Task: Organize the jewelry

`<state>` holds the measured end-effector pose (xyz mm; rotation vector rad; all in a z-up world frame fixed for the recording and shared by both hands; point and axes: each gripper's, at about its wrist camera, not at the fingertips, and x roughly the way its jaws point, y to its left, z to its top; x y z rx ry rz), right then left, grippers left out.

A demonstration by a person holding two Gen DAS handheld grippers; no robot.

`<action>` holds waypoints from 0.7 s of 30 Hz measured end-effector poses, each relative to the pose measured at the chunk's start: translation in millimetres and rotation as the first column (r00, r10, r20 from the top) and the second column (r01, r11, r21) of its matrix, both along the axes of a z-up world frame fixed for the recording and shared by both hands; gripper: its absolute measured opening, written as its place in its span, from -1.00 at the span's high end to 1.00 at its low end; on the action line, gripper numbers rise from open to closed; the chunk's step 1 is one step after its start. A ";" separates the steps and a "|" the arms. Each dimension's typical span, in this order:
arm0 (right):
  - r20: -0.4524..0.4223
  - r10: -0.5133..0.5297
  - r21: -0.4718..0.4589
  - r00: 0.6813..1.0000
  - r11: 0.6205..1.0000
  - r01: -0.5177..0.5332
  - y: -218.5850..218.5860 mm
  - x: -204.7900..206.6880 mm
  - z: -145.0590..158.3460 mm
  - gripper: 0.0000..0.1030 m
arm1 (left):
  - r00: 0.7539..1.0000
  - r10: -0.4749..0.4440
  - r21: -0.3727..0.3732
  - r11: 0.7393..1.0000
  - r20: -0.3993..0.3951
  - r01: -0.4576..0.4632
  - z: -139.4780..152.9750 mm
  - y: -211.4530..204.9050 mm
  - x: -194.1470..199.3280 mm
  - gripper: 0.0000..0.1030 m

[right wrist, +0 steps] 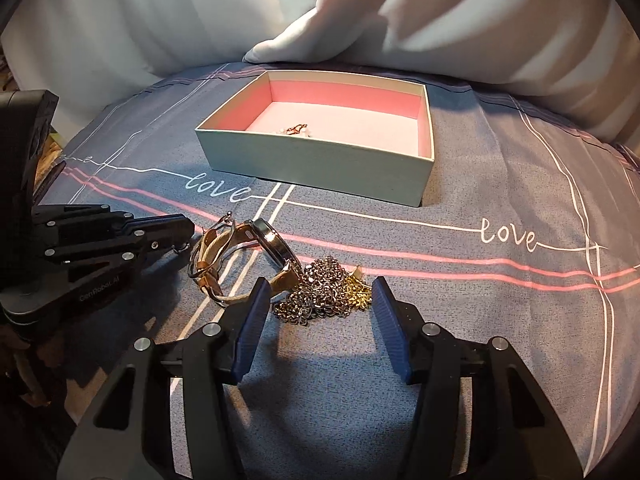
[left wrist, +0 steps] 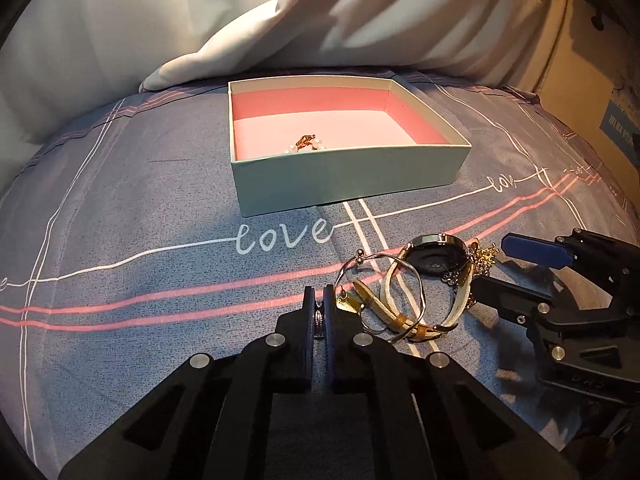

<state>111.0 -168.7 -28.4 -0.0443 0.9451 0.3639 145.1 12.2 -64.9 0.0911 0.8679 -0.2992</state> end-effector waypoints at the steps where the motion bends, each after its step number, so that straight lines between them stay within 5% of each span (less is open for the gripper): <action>1: 0.004 0.000 0.001 1.000 1.000 0.000 1.6 0.5 1.0 -0.03 | 1.000 0.003 -0.003 1.000 0.003 -0.003 1.7 0.9 0.0 0.91; 10: 0.006 0.071 -0.042 0.997 0.997 -0.071 29.5 10.8 3.0 0.09 | 0.999 0.034 -0.053 0.998 0.016 -0.034 17.3 10.7 -1.9 0.91; 14: -0.001 0.140 -0.140 0.990 0.980 -0.139 49.4 18.3 -12.8 0.58 | 0.999 0.037 -0.069 0.997 0.017 -0.036 22.8 11.0 -2.0 0.91; 21: 0.063 0.137 -0.158 0.989 0.979 -0.125 45.3 15.8 10.9 0.76 | 0.999 0.033 -0.088 0.996 0.037 -0.030 34.7 10.1 -3.8 0.91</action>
